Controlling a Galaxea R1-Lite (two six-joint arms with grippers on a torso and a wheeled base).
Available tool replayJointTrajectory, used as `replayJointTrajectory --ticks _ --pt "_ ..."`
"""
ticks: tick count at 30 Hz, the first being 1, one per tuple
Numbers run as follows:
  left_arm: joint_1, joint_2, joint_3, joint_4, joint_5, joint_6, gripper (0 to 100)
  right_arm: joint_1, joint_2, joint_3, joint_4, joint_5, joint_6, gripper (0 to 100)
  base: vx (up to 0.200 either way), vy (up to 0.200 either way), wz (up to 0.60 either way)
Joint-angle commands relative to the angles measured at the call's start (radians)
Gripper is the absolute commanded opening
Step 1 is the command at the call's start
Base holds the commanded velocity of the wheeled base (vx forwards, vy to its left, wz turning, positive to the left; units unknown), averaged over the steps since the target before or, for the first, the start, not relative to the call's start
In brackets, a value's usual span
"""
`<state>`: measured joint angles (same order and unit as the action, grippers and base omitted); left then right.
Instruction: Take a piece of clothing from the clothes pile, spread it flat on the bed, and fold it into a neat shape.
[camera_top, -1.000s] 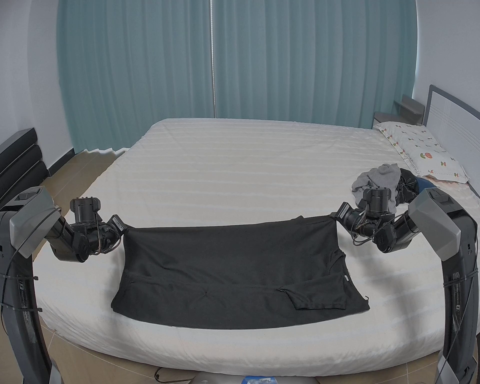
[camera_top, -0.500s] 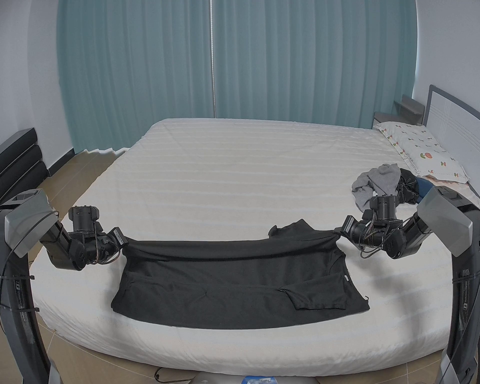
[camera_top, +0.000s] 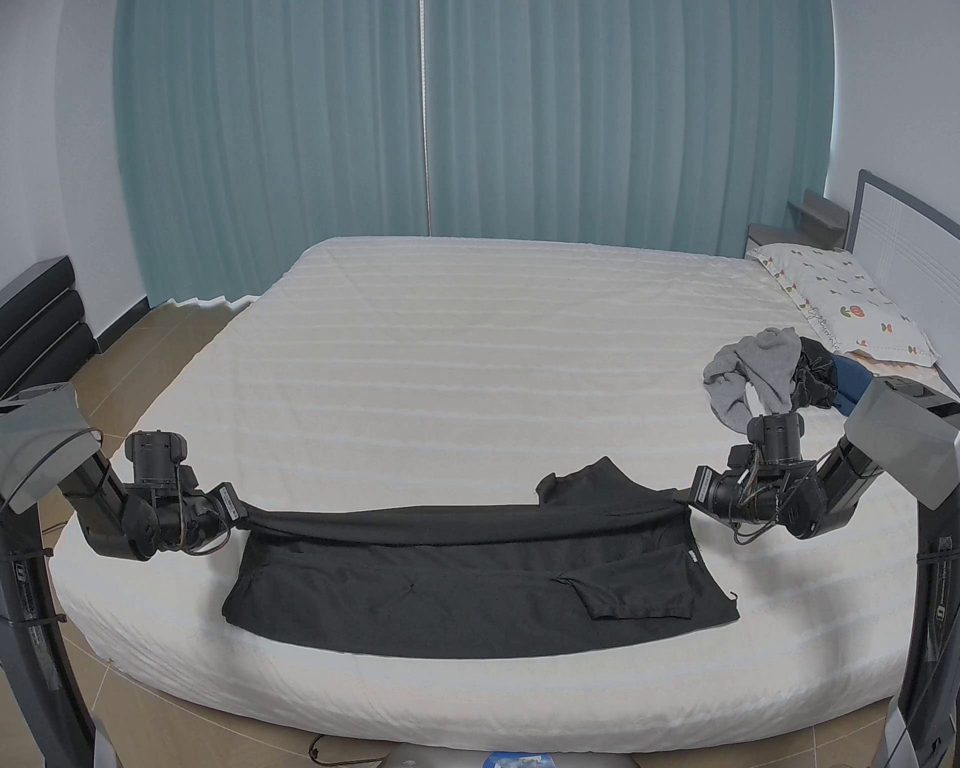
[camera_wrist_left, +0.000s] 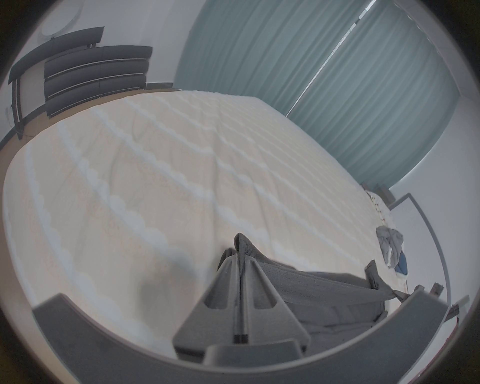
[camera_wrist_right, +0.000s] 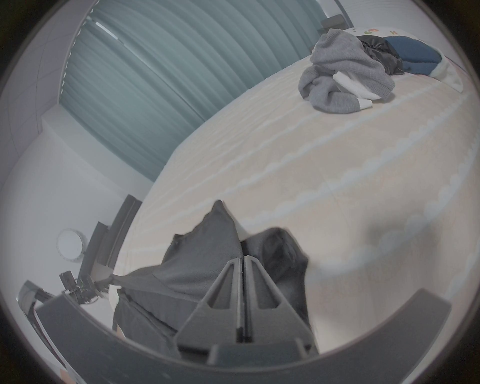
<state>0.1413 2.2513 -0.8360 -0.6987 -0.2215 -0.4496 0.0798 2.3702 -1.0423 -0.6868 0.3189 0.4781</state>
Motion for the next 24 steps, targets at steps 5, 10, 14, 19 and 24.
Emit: replayJointTrajectory --ticks 5,10,14,19,24 --pt "-0.002 -0.002 0.075 -0.001 0.001 0.037 0 0.002 -0.006 0.071 0.007 0.002 -0.069 0 0.000 0.000 0.00" --pt "-0.002 -0.016 0.092 0.001 0.001 0.048 0 0.000 -0.022 0.097 0.007 0.002 -0.096 0 0.000 0.000 0.00" --pt "0.001 -0.029 0.090 0.001 0.001 0.045 0 0.000 -0.042 0.096 0.001 0.003 -0.095 0 0.000 0.000 0.00" --pt "0.014 -0.039 0.072 0.001 0.001 0.035 0 -0.015 -0.083 0.081 0.000 0.012 -0.084 0 0.000 0.000 0.00" --pt "0.015 -0.039 0.063 -0.001 0.001 -0.004 0 -0.029 -0.088 0.088 0.000 0.017 -0.084 0 0.000 0.000 0.00"
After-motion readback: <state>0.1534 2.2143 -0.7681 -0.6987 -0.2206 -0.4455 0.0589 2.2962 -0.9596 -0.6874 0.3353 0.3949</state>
